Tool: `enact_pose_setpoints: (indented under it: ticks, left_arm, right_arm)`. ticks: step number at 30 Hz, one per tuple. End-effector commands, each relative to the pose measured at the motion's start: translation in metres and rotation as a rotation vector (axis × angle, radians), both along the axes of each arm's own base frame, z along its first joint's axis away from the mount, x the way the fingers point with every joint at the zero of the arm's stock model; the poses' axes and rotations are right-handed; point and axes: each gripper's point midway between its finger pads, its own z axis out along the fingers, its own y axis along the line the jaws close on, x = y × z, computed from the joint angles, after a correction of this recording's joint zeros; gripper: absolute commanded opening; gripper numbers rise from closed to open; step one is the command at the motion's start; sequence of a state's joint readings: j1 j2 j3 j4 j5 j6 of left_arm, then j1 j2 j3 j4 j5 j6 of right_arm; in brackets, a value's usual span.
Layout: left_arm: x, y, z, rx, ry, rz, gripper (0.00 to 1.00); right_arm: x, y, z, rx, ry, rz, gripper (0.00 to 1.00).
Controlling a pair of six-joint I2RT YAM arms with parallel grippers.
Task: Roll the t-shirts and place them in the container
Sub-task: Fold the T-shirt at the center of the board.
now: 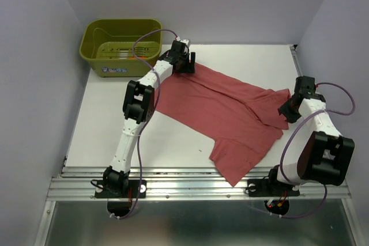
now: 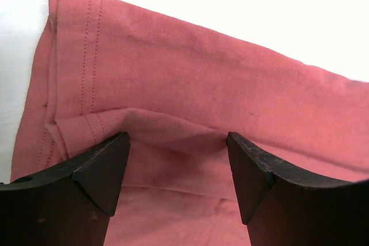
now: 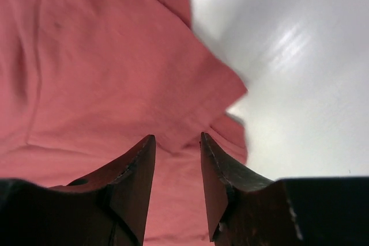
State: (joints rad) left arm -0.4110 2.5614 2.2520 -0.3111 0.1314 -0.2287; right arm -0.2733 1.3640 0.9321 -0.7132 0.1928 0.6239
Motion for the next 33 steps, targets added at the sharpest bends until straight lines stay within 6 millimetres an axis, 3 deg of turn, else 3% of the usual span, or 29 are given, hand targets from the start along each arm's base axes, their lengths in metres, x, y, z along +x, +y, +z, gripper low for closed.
enact_pose_setpoints:
  ticks: [1, 7, 18, 23, 26, 30, 32, 33]
  left_arm:
    - [-0.001, 0.015, -0.012, 0.036, 0.038, 0.018, 0.8]
    - [-0.002, 0.021, -0.016, 0.053, 0.045, 0.027, 0.8]
    - [0.007, 0.034, -0.027, 0.047, 0.059, 0.056, 0.8]
    - [0.011, 0.024, -0.023, 0.009, 0.051, 0.047, 0.8]
    - [0.016, 0.018, -0.014, -0.017, 0.032, 0.043, 0.8]
    - [0.021, 0.007, 0.018, -0.065, -0.012, 0.03, 0.8]
    - [0.019, 0.005, 0.031, -0.069, -0.029, 0.026, 0.8]
    - [0.017, 0.007, 0.032, -0.065, -0.026, 0.029, 0.8]
  right_arm:
    - [0.046, -0.016, 0.008, -0.052, -0.089, 0.03, 0.42]
    - [0.08, -0.032, -0.028, -0.075, -0.04, 0.028, 0.39]
    - [0.102, -0.068, -0.064, -0.211, 0.056, -0.016, 0.39]
    - [0.142, -0.077, -0.053, -0.219, 0.005, 0.014, 0.39]
    - [0.151, -0.077, -0.047, -0.215, -0.01, 0.031, 0.39]
    - [0.162, -0.066, -0.029, -0.155, -0.054, 0.06, 0.4]
    - [0.161, -0.06, -0.017, -0.135, -0.085, 0.068, 0.42]
    - [0.16, -0.058, 0.002, -0.136, -0.126, 0.067, 0.44]
